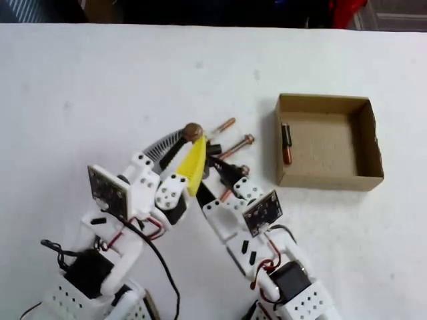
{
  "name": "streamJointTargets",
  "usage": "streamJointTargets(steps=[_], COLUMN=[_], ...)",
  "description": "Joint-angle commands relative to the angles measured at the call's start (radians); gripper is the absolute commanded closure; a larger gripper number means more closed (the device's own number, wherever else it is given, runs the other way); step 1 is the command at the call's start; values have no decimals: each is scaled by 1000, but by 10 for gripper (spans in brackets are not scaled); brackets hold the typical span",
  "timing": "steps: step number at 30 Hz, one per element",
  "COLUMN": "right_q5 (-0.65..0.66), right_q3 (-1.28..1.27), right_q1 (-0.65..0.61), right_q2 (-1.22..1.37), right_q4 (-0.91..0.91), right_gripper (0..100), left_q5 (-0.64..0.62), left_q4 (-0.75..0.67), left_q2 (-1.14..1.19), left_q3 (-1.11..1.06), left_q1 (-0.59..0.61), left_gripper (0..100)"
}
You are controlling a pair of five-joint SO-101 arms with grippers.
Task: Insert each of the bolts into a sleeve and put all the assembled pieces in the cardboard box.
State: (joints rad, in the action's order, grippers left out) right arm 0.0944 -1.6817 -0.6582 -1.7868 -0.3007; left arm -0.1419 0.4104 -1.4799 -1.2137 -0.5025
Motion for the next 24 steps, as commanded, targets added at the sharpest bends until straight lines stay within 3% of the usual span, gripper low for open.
streamJointTargets(steps=[1,7,24], right_q5=[11,11,11], right_q3=[-8,-8,-8], right_q1=[-2,-2,-1], right_q2=[-13,-13,-13], right_q4=[2,2,2], right_gripper=[981,981,981], left_q5=[-12,-12,-8], left_q4=[-12,48,41], left_q2=[-15,-15,-19], left_q3=[12,11,-118], left_q1=[-5,-4,-8], left_gripper=[976,976,976])
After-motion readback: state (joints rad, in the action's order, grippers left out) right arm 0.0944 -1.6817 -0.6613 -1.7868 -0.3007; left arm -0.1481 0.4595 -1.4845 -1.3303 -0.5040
